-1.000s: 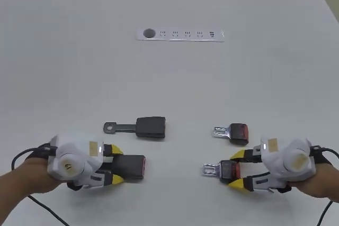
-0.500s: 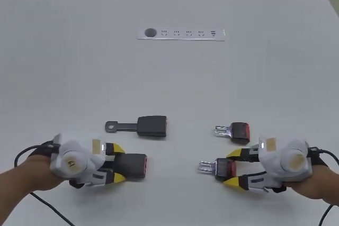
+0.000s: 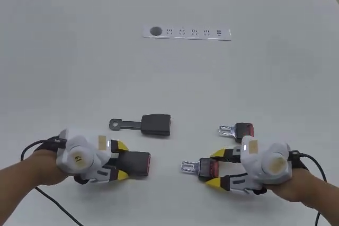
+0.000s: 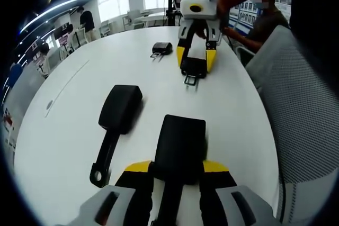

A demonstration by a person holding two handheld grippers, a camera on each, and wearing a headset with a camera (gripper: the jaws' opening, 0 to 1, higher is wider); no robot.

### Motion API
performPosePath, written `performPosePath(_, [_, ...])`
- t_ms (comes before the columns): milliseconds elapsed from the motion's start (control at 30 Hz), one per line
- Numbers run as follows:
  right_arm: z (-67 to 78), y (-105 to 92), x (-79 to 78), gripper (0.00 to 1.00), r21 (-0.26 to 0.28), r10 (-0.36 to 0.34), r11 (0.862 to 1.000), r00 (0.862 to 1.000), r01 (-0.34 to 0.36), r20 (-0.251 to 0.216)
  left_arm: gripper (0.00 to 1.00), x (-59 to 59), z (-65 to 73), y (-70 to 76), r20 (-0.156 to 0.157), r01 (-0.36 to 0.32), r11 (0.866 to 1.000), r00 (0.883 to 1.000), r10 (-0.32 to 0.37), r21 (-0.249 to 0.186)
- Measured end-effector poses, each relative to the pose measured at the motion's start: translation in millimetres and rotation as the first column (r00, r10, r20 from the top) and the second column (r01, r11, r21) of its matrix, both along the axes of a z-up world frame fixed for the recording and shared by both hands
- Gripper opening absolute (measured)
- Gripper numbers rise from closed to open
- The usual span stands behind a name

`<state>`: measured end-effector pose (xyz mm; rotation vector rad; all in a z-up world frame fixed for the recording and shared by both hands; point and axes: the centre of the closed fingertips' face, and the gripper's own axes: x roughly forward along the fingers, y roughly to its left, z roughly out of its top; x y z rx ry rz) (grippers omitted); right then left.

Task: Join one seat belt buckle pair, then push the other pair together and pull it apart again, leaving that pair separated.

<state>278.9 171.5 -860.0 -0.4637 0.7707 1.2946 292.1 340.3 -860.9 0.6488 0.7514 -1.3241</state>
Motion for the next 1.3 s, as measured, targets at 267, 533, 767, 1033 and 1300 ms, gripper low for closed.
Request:
performPosePath(267, [0.1,34.1,1.9,0.36,0.040,0.015,0.999,1.000,-0.016,0.009,0.35,0.1,0.4,-0.7,-0.001,0.000,1.000,1.000,0.000,0.009])
performPosePath(533, [0.9,59.0,5.8,0.36,0.073,0.000,0.997,1.000,0.000,-0.005,0.35,0.9,0.3,-1.0,0.000,0.000,1.000,1.000,0.000,0.008])
performPosePath(767, [0.7,79.7,6.0,0.35,0.090,0.004,0.996,1.000,-0.005,0.004,0.35,1.0,0.4,-1.3,0.001,0.002,1.000,1.000,-0.002,0.005])
performPosePath(1033, [0.1,87.6,6.1,0.35,0.083,0.034,0.996,0.999,-0.034,-0.005,0.34,0.1,0.3,-1.6,0.007,0.011,1.000,1.000,-0.011,0.002])
performPosePath(1300, [0.6,93.0,8.3,0.35,0.060,0.061,0.996,0.998,-0.060,-0.007,0.34,-0.4,1.0,-1.3,0.011,0.022,1.000,1.000,-0.022,0.000])
